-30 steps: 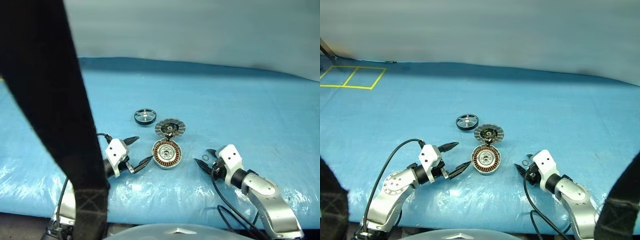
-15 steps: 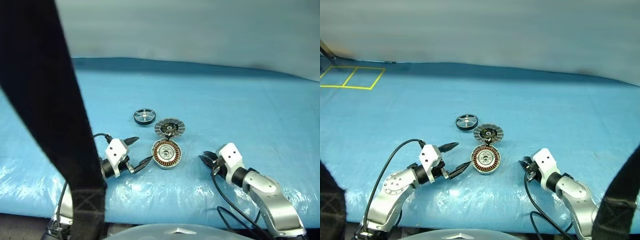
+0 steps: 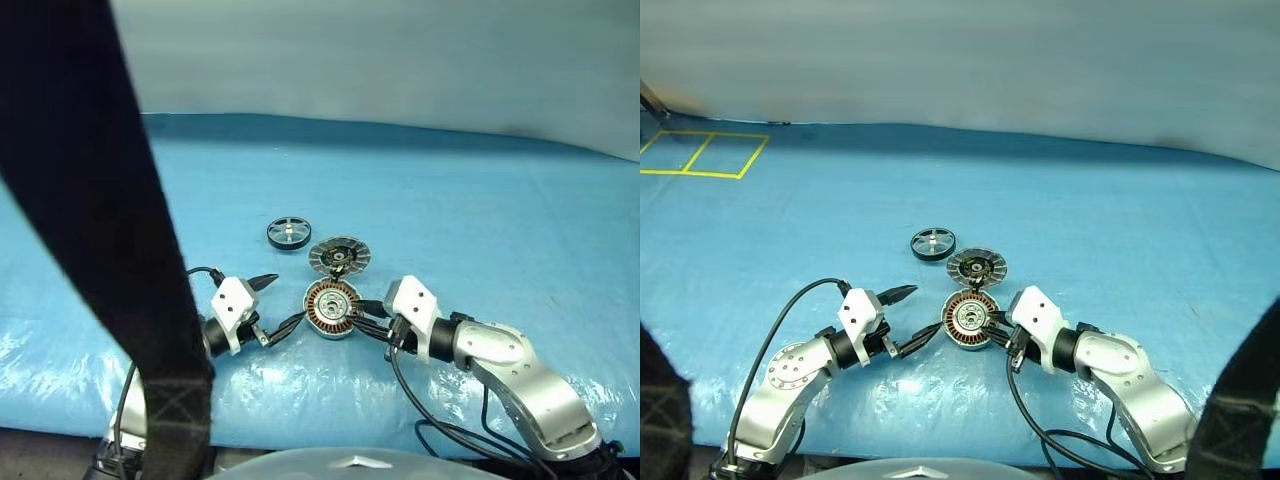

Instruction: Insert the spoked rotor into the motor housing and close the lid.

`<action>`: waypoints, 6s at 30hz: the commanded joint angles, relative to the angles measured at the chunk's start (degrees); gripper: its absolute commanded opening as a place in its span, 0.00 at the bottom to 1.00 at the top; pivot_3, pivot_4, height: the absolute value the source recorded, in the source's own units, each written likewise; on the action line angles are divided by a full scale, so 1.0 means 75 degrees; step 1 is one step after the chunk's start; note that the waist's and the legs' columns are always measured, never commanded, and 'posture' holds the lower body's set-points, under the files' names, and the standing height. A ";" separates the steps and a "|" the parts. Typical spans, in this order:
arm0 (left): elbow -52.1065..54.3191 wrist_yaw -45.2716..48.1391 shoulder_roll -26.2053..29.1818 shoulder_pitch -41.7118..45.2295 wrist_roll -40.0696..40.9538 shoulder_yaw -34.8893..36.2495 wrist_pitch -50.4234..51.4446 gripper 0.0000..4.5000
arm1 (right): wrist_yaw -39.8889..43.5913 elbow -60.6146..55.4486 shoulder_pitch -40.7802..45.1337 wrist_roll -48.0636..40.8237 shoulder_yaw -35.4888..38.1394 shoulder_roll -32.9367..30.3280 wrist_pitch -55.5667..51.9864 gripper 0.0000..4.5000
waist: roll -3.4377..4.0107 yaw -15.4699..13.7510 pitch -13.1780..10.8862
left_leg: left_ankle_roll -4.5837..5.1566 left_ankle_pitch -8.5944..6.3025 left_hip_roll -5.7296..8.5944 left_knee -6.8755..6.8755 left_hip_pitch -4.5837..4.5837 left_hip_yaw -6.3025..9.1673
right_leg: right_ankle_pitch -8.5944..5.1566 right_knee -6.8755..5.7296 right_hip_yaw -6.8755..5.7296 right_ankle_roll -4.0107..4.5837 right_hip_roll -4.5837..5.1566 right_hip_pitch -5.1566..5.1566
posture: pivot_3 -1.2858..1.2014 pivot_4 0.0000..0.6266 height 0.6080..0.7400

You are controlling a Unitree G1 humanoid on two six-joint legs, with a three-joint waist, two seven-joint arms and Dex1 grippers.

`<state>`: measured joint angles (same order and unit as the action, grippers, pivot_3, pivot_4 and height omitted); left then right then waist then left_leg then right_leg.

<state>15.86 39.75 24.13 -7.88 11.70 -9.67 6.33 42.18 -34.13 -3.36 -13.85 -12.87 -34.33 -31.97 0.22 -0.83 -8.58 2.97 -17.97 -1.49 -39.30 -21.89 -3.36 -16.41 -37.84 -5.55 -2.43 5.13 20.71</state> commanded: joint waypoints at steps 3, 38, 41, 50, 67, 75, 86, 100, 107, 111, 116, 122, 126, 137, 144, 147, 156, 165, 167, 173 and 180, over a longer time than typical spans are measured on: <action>0.0396 -0.0063 -0.0034 -0.0038 0.0033 -0.0017 -0.0039 1.00 | -0.0127 0.0761 0.0588 0.0590 -0.0545 0.0209 0.0656 0.19 | -0.0001 0.0001 -0.0001 | 0.0000 0.0000 0.0001 -0.0002 -0.0001 -0.0001 | 0.0000 -0.0001 0.0000 0.0000 -0.0002 0.0001 | 0.52 0.24 1.00; 0.0382 0.0906 0.0696 -0.0376 0.0457 0.0136 -0.0527 1.00 | 0.0206 0.1459 0.1111 0.0509 -0.0864 0.0861 0.0896 0.19 | -0.0002 0.0014 -0.0001 | -0.0006 0.0004 -0.0004 -0.0005 0.0000 -0.0001 | 0.0001 -0.0003 -0.0001 -0.0001 -0.0012 -0.0001 | 0.52 0.24 1.00; 0.0373 0.0902 0.0691 -0.0344 0.0466 0.0135 -0.0514 1.00 | 0.0189 0.1565 0.1110 0.0525 -0.0856 0.0887 0.0925 0.19 | -0.0002 0.0011 -0.0001 | -0.0006 0.0004 -0.0003 -0.0005 0.0000 -0.0001 | 0.0001 -0.0003 -0.0001 -0.0001 -0.0013 -0.0001 | 0.52 0.24 1.00; 0.0462 0.0809 0.0637 -0.0290 0.0425 0.0061 -0.0380 1.00 | 0.0061 0.1831 0.1019 0.0577 -0.0771 0.0938 0.0979 0.19 | -0.0002 0.0014 -0.0001 | -0.0006 0.0004 -0.0004 -0.0006 0.0000 -0.0002 | 0.0001 -0.0004 0.0000 -0.0001 -0.0014 -0.0001 | 0.52 0.24 1.00; 0.0536 0.0712 0.0635 -0.0257 0.0403 0.0013 -0.0254 1.00 | 0.0055 0.1839 0.0971 0.0516 -0.0808 0.0909 0.0879 0.19 | -0.0002 0.0011 -0.0001 | -0.0006 0.0004 -0.0003 -0.0010 0.0000 -0.0001 | 0.0001 -0.0006 0.0000 -0.0002 -0.0014 -0.0002 | 0.52 0.24 1.00; 0.0497 0.0697 0.0627 -0.0269 0.0388 0.0024 -0.0287 1.00 | 0.0127 0.1743 0.0999 0.0453 -0.0784 0.0927 0.0838 0.58 | -0.0002 0.0013 -0.0001 | -0.0006 0.0004 -0.0004 -0.0015 0.0001 -0.0001 | 0.0002 -0.0011 0.0001 -0.0002 -0.0015 -0.0004 | 0.52 0.24 1.00; 0.0535 0.0657 0.0626 -0.0283 0.0375 0.0025 -0.0247 1.00 | 0.0235 0.1142 0.1022 -0.0434 -0.0442 0.1112 0.0519 0.54 | -0.0001 0.0014 -0.0002 | -0.0005 0.0003 -0.0005 -0.0019 0.0000 0.0000 | 0.0002 -0.0012 0.0002 -0.0003 -0.0013 -0.0004 | 0.52 0.24 1.00; 0.0609 0.0357 0.0650 -0.0319 0.0335 0.0220 -0.0215 1.00 | 0.0046 0.1579 0.1047 0.0054 -0.0689 0.1002 0.0687 0.01 | -0.0001 0.0014 -0.0002 | -0.0005 0.0003 -0.0006 -0.0019 0.0000 0.0000 | 0.0002 -0.0012 0.0002 -0.0003 -0.0012 -0.0003 | 0.52 0.24 1.00; 0.0555 0.0198 0.0653 -0.0168 0.0309 0.0328 -0.0237 1.00 | -0.0045 0.1993 0.1015 0.0858 -0.1094 0.0752 0.1063 0.01 | -0.0002 0.0014 -0.0001 | -0.0005 0.0003 -0.0005 -0.0020 0.0001 0.0000 | 0.0002 -0.0012 0.0002 -0.0003 -0.0013 -0.0003 | 0.52 0.24 1.00; 0.0561 0.0098 0.0548 -0.0075 0.0598 0.0487 -0.0057 1.00 | 0.0074 0.1894 0.0911 0.0745 -0.1009 0.0768 0.1179 0.01 | -0.0002 0.0012 -0.0001 | -0.0006 0.0003 -0.0005 -0.0020 0.0001 0.0000 | 0.0002 -0.0012 0.0002 -0.0003 -0.0015 -0.0005 | 0.52 0.24 1.00; 0.0673 -0.0003 0.0316 0.0080 0.1399 0.1009 0.0419 1.00 | 0.0186 0.1184 0.0789 -0.0198 -0.0491 0.0964 0.0788 0.01 | -0.0001 0.0011 -0.0004 | -0.0006 0.0003 -0.0006 -0.0022 0.0002 0.0002 | 0.0002 -0.0012 0.0001 -0.0004 -0.0012 -0.0009 | 0.52 0.24 1.00; 0.0590 -0.0245 0.0312 0.0707 0.2265 0.1711 0.1324 1.00 | 0.0371 0.0272 0.0754 -0.0776 -0.0223 0.0562 0.0168 0.01 | -0.0002 0.0008 -0.0003 | -0.0005 0.0003 -0.0006 -0.0025 0.0001 0.0008 | 0.0003 -0.0014 0.0000 -0.0005 -0.0012 -0.0011 | 0.52 0.24 1.00; 0.0116 0.0128 0.0771 0.1649 0.2172 0.1754 0.1603 1.00 | 0.0481 -0.0055 0.0870 -0.0162 -0.0515 -0.0111 0.0437 0.01 | -0.0004 -0.0021 -0.0005 | -0.0005 0.0003 -0.0001 -0.0031 -0.0002 0.0014 | 0.0005 -0.0011 -0.0001 -0.0009 -0.0018 -0.0012 | 0.52 0.24 1.00; -0.3052 0.0860 0.1213 0.4699 0.0423 0.0607 0.1308 1.00 | -0.0283 -0.0461 0.0851 -0.0020 -0.0351 0.0333 0.0659 0.01 | -0.0013 -0.0009 -0.0010 | -0.0013 0.0008 -0.0001 -0.0026 -0.0006 0.0000 | 0.0007 -0.0011 0.0002 -0.0013 -0.0085 0.0002 | 0.52 0.24 1.00; -0.5348 0.0593 0.0413 0.6299 -0.0424 0.0200 0.1093 1.00 | -0.0951 -0.1084 0.0433 -0.0621 0.0240 0.0732 -0.0143 0.01 | -0.0019 -0.0047 -0.0013 | -0.0014 0.0010 0.0000 -0.0045 -0.0046 0.0001 | 0.0012 -0.0012 -0.0006 -0.0022 -0.0087 0.0028 | 0.52 0.24 1.00; -0.5761 0.1040 0.0124 0.6607 -0.0469 0.0042 0.1102 1.00 | -0.1129 -0.1162 0.0239 -0.0884 0.0518 0.0739 -0.0566 0.01 | -0.0019 -0.0033 -0.0013 | -0.0012 0.0010 0.0001 -0.0073 -0.0096 0.0003 | 0.0020 -0.0013 -0.0009 -0.0035 -0.0090 0.0064 | 0.52 0.24 1.00; -0.6591 0.1990 -0.0066 0.6883 -0.1159 -0.0694 0.0542 1.00 | -0.1364 -0.1467 -0.0357 -0.0852 0.0572 0.0691 -0.0495 0.01 | -0.0019 0.0000 -0.0013 | -0.0014 0.0011 -0.0004 -0.0076 -0.0100 -0.0002 | 0.0020 -0.0024 -0.0002 -0.0035 -0.0097 0.0076 | 0.52 0.24 1.00; -0.6921 0.2050 -0.0406 0.7419 -0.1109 -0.0330 0.0878 1.00 | -0.1474 -0.1429 -0.0468 -0.0694 0.0501 0.0669 -0.0396 0.01 | -0.0021 -0.0021 -0.0014 | -0.0011 0.0011 -0.0002 -0.0096 -0.0105 -0.0001 | 0.0020 -0.0040 0.0000 -0.0035 -0.0093 0.0077 | 0.52 0.24 1.00; -0.6597 0.2722 -0.0307 0.7380 -0.0690 -0.0160 0.1123 1.00 | -0.1469 -0.1425 -0.0509 -0.0666 0.0474 0.0640 -0.0380 0.01 | -0.0021 -0.0005 -0.0015 | -0.0011 0.0011 -0.0002 -0.0096 -0.0106 -0.0001 | 0.0020 -0.0040 0.0001 -0.0035 -0.0094 0.0080 | 0.52 0.24 1.00; -0.6772 0.2763 0.0002 0.7734 -0.0871 -0.0141 0.1825 1.00 | -0.1508 -0.1380 -0.0613 -0.0535 0.0373 0.0636 -0.0264 0.01 | -0.0022 0.0008 -0.0015 | -0.0014 0.0013 -0.0005 -0.0099 -0.0108 -0.0002 | 0.0020 -0.0051 0.0002 -0.0035 -0.0096 0.0087 | 0.52 0.24 1.00; -0.7925 0.3056 0.0085 0.9517 -0.1941 -0.1052 0.2650 1.00 | -0.1531 -0.1317 -0.0675 -0.0365 0.0209 0.0593 -0.0188 0.01 | -0.0056 -0.0040 -0.0035 | -0.0005 0.0016 0.0004 -0.0114 -0.0122 0.0002 | 0.0022 -0.0062 0.0003 -0.0040 -0.0094 0.0092 | 0.52 0.24 1.00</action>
<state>-43.31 60.06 24.72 60.03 -1.05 -15.61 26.03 30.86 -42.77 -8.29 -16.81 -11.07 -29.64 -34.76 -0.20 -1.13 -8.84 2.94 -17.85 -1.45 -40.15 -22.83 -3.35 -16.25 -38.29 -5.51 -2.73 4.42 21.44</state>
